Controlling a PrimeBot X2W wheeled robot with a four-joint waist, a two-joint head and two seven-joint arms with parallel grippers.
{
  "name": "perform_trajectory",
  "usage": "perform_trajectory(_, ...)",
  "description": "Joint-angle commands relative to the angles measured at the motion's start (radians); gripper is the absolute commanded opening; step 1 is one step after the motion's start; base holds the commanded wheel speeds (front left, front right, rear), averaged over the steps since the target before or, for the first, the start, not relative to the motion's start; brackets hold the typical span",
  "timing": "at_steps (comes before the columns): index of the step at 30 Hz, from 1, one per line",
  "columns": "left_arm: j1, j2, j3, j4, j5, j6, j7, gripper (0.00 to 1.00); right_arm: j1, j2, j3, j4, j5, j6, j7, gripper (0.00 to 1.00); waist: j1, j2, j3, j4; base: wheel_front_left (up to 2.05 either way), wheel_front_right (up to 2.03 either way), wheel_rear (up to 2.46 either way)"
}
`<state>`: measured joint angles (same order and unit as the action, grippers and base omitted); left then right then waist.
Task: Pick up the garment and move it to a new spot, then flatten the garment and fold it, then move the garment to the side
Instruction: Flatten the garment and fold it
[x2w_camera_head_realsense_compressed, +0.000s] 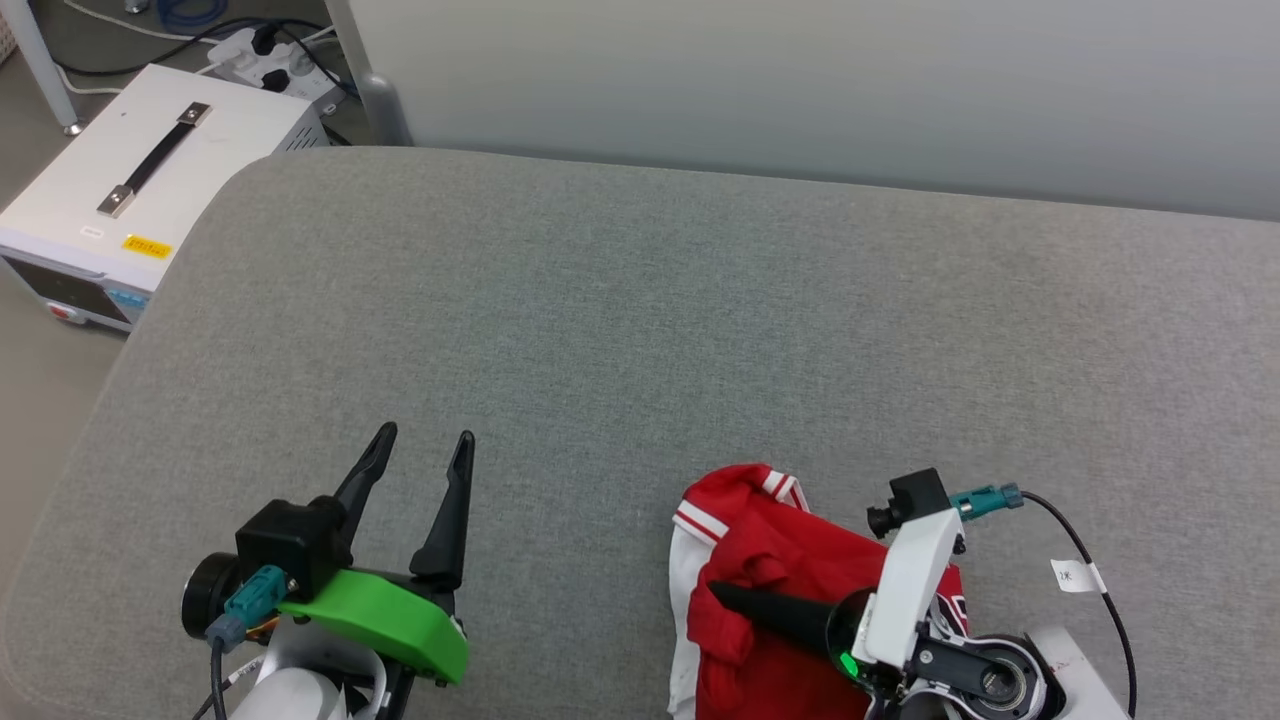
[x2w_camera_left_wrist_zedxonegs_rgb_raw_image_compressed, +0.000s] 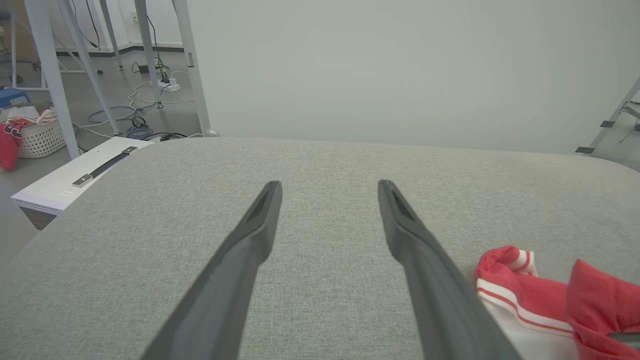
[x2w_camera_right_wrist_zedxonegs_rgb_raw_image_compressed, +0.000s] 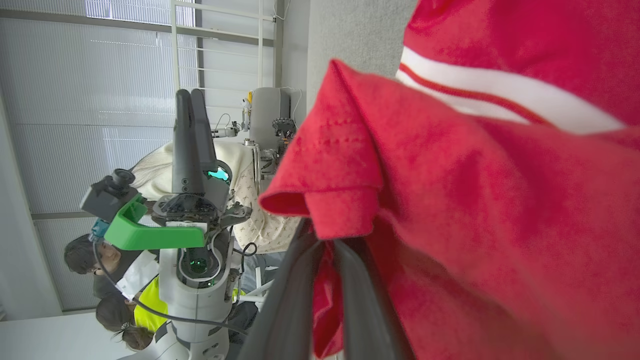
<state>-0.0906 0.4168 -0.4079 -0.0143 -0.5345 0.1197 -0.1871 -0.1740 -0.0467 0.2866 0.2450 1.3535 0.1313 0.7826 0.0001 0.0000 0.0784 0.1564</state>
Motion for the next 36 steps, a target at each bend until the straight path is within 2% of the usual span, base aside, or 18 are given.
perform_trajectory(1,-0.019,-0.007,0.0,0.006,0.002,-0.006,-0.012,1.0,-0.019,-0.004,0.01,0.022,-0.028,-0.001,-0.024,0.0,-0.0001,0.0,0.026,0.024,0.0,0.0,0.0)
perform_trajectory(4,-0.027,-0.014,-0.003,0.023,-0.001,-0.013,-0.021,1.0,-0.032,-0.004,0.031,0.074,-0.074,-0.001,-0.078,0.0,-0.0001,0.0,0.038,0.033,0.0,0.0,0.0)
perform_trajectory(5,-0.028,-0.016,-0.004,0.029,-0.001,-0.015,-0.023,1.0,-0.033,-0.004,0.035,0.088,-0.085,-0.001,-0.091,0.06,-0.0001,0.0,0.039,0.034,0.0,0.0,0.0)
perform_trajectory(7,-0.03,-0.019,-0.004,0.038,-0.003,-0.018,-0.028,1.0,-0.039,-0.004,0.042,0.117,-0.113,-0.001,-0.118,0.55,-0.0001,0.0,0.042,0.035,0.0,0.0,0.0)
perform_trajectory(8,-0.03,-0.019,-0.004,0.043,-0.003,-0.019,-0.031,1.0,-0.043,-0.004,0.047,0.123,-0.12,-0.001,-0.13,1.0,-0.0001,0.0,0.043,0.035,0.0,0.0,0.0)
perform_trajectory(13,-0.034,-0.018,-0.004,0.06,-0.004,-0.022,-0.036,1.0,-0.056,-0.004,0.07,0.088,-0.111,-0.001,-0.169,1.0,-0.0001,0.0,0.032,0.022,0.0,0.0,0.0)
perform_trajectory(20,-0.026,-0.01,-0.009,0.067,-0.003,-0.018,-0.032,1.0,-0.034,-0.04,0.064,-0.039,-0.196,-0.001,-0.257,1.0,-0.0001,0.0,0.001,-0.003,0.0,0.0,0.0)
perform_trajectory(25,-0.012,-0.004,-0.009,0.064,-0.004,-0.008,-0.027,1.0,0.009,-0.089,-0.002,-0.091,-0.357,-0.001,-0.39,1.0,-0.0001,0.0,-0.021,-0.025,0.0,0.0,0.0)
perform_trajectory(32,0.009,0.002,-0.005,0.066,-0.01,0.009,-0.022,1.0,0.094,-0.093,-0.17,-0.116,-0.555,-0.001,-0.523,1.0,-0.0001,0.0,-0.048,-0.054,0.0,0.0,0.0)
perform_trajectory(36,0.022,0.004,-0.002,0.073,-0.013,0.019,-0.022,1.0,0.142,-0.092,-0.26,-0.149,-0.739,-0.001,-0.606,1.0,-0.0001,0.0,-0.065,-0.068,0.0,0.0,0.0)
